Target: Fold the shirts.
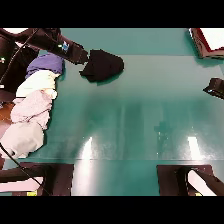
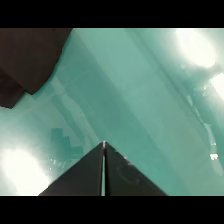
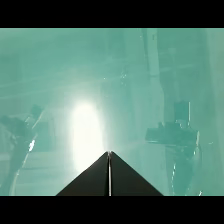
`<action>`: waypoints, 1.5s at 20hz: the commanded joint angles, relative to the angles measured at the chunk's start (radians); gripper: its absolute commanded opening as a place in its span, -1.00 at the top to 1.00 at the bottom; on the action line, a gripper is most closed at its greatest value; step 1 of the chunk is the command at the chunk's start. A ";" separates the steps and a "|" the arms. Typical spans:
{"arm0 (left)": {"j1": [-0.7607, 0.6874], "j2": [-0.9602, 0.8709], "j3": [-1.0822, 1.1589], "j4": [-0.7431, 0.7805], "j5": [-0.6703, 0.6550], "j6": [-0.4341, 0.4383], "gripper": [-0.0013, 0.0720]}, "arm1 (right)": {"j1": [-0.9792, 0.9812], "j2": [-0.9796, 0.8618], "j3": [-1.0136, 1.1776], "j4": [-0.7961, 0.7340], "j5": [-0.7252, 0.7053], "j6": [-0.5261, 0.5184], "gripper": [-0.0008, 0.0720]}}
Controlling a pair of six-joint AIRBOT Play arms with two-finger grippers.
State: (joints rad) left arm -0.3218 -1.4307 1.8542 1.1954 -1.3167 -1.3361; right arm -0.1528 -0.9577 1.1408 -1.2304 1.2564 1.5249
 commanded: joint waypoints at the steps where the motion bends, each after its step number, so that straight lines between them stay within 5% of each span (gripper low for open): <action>1: 0.000 0.000 0.000 0.000 0.000 0.000 0.89 | -0.001 0.001 0.000 0.000 0.000 0.000 0.93; 17: 0.000 -0.001 -0.001 -0.007 0.025 -0.002 0.88 | -0.001 0.001 0.000 0.003 -0.001 0.002 0.92; 18: 0.000 -0.003 -0.010 -0.006 0.071 0.000 0.55 | -0.001 0.001 0.000 0.002 -0.001 0.002 0.92; 19: 0.000 -0.014 -0.021 -0.004 0.133 -0.008 -0.35 | -0.001 0.001 0.000 0.003 -0.001 0.002 0.93; 20: 0.000 -0.034 -0.033 0.002 0.194 -0.038 -0.65 | -0.001 0.001 0.000 0.003 0.000 0.002 0.92; 27: 0.043 -0.405 -0.056 -0.008 0.452 -0.092 -0.66 | -0.001 0.001 0.000 0.009 0.010 0.002 0.92; 30: 0.095 -0.526 -0.055 -0.159 0.499 -0.105 -0.66 | -0.001 0.001 0.000 0.009 0.010 0.002 0.92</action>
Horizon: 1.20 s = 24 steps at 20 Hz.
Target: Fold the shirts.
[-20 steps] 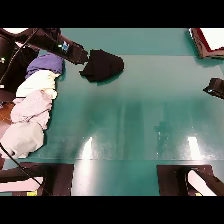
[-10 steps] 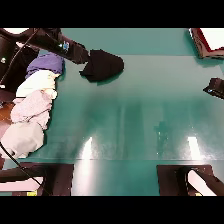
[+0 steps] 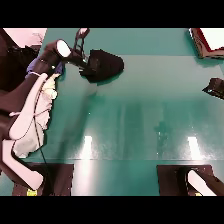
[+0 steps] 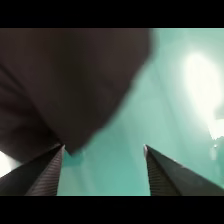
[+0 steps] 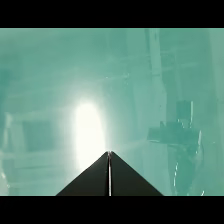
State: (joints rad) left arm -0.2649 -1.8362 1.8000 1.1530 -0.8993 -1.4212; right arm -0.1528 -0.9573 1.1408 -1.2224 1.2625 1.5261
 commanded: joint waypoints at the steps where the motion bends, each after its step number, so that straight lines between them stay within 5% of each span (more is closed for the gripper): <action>1: 0.048 -0.149 -0.001 -0.179 0.102 0.007 -0.66 | -0.001 0.001 0.000 0.001 0.005 0.001 0.92; 6: 0.038 -0.195 -0.001 -0.268 0.170 0.092 -0.56 | -0.001 0.001 0.000 0.001 0.004 0.001 0.92; 8: 0.039 -0.189 0.023 -0.271 0.154 0.093 0.71 | -0.001 0.001 0.000 0.000 0.003 0.000 0.92; 9: 0.039 -0.189 0.061 -0.273 0.127 0.091 0.87 | -0.001 0.001 0.000 0.001 -0.001 0.000 0.92; 14: 0.037 -0.130 0.379 -0.284 -0.120 0.095 0.89 | -0.001 0.056 0.082 -0.001 -0.058 -0.001 0.92; 24: -0.137 0.452 0.255 -0.348 -0.404 0.296 0.89 | -0.001 0.041 0.457 0.001 -0.098 -0.001 0.92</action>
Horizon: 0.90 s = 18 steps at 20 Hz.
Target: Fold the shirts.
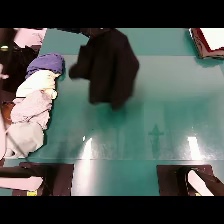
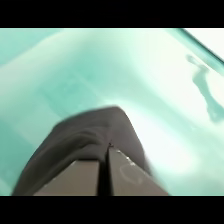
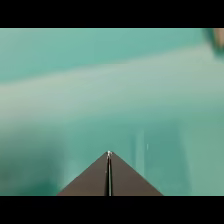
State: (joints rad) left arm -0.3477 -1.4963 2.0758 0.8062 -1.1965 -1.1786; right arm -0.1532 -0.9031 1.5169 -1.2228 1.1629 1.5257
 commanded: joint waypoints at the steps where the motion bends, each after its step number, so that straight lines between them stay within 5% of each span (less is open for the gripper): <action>1: -0.072 0.124 -0.047 0.002 -0.140 0.053 0.89 | 0.000 -0.015 0.092 0.002 0.012 0.000 0.92; 4: -0.097 0.118 -0.210 0.009 -0.165 0.053 0.89 | 0.018 -0.006 0.096 -0.002 0.057 -0.001 0.92; 8: -0.094 0.039 -0.445 0.127 -0.025 0.003 0.88 | 0.064 -0.002 0.096 -0.003 0.107 -0.001 0.92; 9: -0.094 0.012 -0.462 0.171 0.004 -0.033 0.23 | 0.074 -0.003 0.096 -0.003 0.113 -0.001 0.92; 10: -0.088 -0.013 -0.458 0.214 0.009 -0.097 -0.75 | 0.082 -0.004 0.096 -0.006 0.113 -0.001 0.93; 11: -0.070 -0.019 -0.456 0.231 0.007 -0.150 -0.86 | 0.082 -0.005 0.096 -0.008 0.113 -0.001 0.92; 12: -0.040 -0.017 -0.451 0.230 -0.013 -0.157 -0.70 | 0.082 -0.005 0.096 -0.008 0.114 -0.001 0.93; 18: 0.212 -0.001 -0.493 0.238 -0.203 -0.154 -0.69 | 0.080 -0.016 0.093 -0.008 0.132 -0.001 0.92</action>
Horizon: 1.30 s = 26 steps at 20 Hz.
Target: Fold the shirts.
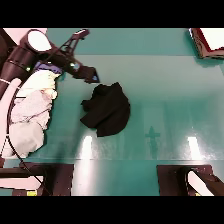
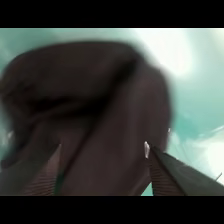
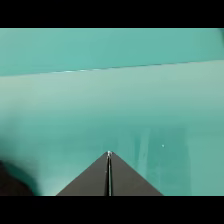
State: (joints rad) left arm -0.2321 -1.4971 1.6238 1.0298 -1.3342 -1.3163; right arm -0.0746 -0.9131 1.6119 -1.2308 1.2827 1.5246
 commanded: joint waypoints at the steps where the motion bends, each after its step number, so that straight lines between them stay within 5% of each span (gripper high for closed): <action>1: 0.114 -0.001 -0.087 0.016 -0.050 -0.010 -0.69 | 0.002 -0.011 -0.002 0.000 0.022 0.000 0.92; 8: 0.129 -0.040 -0.457 0.006 0.218 0.042 -0.70 | 0.003 -0.084 -0.002 0.010 0.109 0.001 0.92; 15: 0.128 -0.106 -0.475 -0.224 0.262 0.142 -0.68 | 0.093 -0.092 -0.002 0.006 0.096 0.001 0.93; 16: 0.128 -0.106 -0.472 -0.227 0.268 0.142 -0.41 | 0.107 -0.092 -0.003 0.007 0.095 0.001 0.93; 17: 0.129 -0.106 -0.463 -0.230 0.269 0.142 0.41 | 0.126 -0.092 -0.011 0.008 0.094 0.001 0.92; 18: 0.130 -0.105 -0.444 -0.230 0.266 0.141 0.86 | 0.150 -0.091 -0.033 0.008 0.089 0.001 0.93; 22: 0.130 -0.048 -0.329 -0.212 0.223 0.140 0.89 | 0.319 -0.092 -0.239 0.023 0.041 0.044 0.91; 23: 0.130 -0.023 -0.299 -0.208 0.221 0.140 0.89 | 0.373 -0.094 -0.313 0.066 -0.011 0.046 0.60; 24: 0.130 -0.004 -0.276 -0.206 0.214 0.143 0.89 | 0.434 -0.106 -0.393 0.132 -0.087 0.046 -0.20; 25: 0.130 0.012 -0.258 -0.205 0.205 0.146 0.89 | 0.493 -0.130 -0.462 0.202 -0.162 0.046 -0.47; 26: 0.130 0.028 -0.253 -0.208 0.200 0.146 0.89 | 0.545 -0.166 -0.515 0.272 -0.229 0.046 -0.47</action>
State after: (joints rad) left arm -0.1028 -1.5135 1.3216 0.8185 -1.1145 -1.1755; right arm 0.3286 -1.0328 1.2621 -1.1194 1.2304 1.5604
